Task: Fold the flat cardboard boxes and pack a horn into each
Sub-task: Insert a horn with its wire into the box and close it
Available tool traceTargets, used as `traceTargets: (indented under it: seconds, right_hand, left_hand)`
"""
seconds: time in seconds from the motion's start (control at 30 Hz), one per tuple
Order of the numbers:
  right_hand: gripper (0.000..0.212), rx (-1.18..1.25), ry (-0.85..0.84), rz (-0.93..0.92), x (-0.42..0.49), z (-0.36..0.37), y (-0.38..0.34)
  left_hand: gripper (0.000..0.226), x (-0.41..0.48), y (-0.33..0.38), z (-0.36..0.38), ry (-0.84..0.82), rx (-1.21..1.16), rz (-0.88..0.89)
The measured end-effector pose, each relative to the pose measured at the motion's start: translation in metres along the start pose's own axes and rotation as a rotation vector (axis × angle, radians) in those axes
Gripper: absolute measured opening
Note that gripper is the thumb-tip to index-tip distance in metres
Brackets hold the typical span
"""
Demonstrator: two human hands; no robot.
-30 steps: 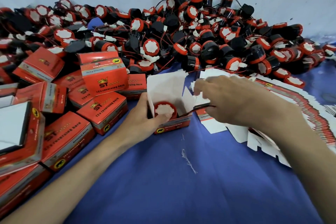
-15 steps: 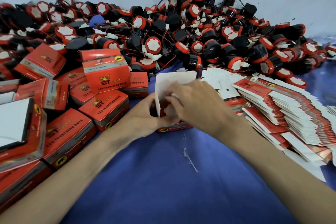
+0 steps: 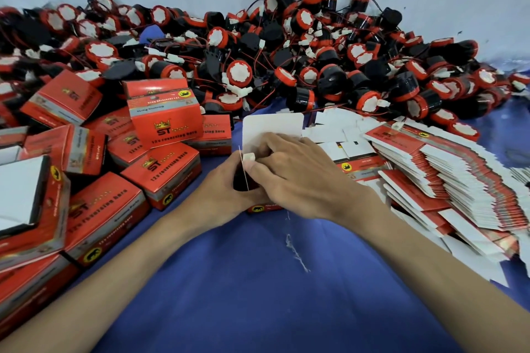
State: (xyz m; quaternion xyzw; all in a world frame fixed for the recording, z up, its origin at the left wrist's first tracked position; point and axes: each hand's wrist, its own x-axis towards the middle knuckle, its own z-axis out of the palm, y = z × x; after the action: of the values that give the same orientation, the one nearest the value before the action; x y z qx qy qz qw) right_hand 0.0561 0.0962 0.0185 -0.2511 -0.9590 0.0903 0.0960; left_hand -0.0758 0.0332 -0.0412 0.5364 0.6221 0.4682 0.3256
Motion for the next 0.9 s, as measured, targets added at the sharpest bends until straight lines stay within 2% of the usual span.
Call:
traceTargets:
  seconds: [0.2,0.33,0.4,0.53,0.73,0.83,0.9]
  right_hand:
    - [0.054,0.088,-0.028,0.01,0.0,-0.002,0.003]
    - [0.044,0.095,-0.009,0.022,0.002,0.0,0.003]
    - [0.04,0.079,-0.032,-0.007,0.003,-0.001,0.006]
    - [0.019,0.129,-0.032,-0.074,0.003,-0.006,0.013]
    - [0.013,0.136,-0.048,-0.094,0.003,-0.006,0.016]
    - [0.02,0.132,-0.102,-0.098,0.001,-0.01,0.02]
    - [0.029,0.127,-0.147,-0.079,-0.001,-0.013,0.021]
  left_hand:
    - [0.043,0.0,-0.001,0.0,-0.011,0.069,0.002]
    - [0.04,-0.001,-0.003,0.001,0.023,0.056,-0.005]
    - [0.044,-0.001,-0.004,0.001,0.022,0.071,-0.008]
    - [0.063,-0.001,-0.002,-0.001,-0.004,0.09,0.027]
    - [0.073,-0.004,-0.003,-0.007,-0.008,0.024,0.081]
    - [0.085,-0.003,-0.003,-0.013,-0.041,-0.126,0.073]
    - [0.079,-0.003,-0.001,-0.013,-0.026,-0.235,0.062]
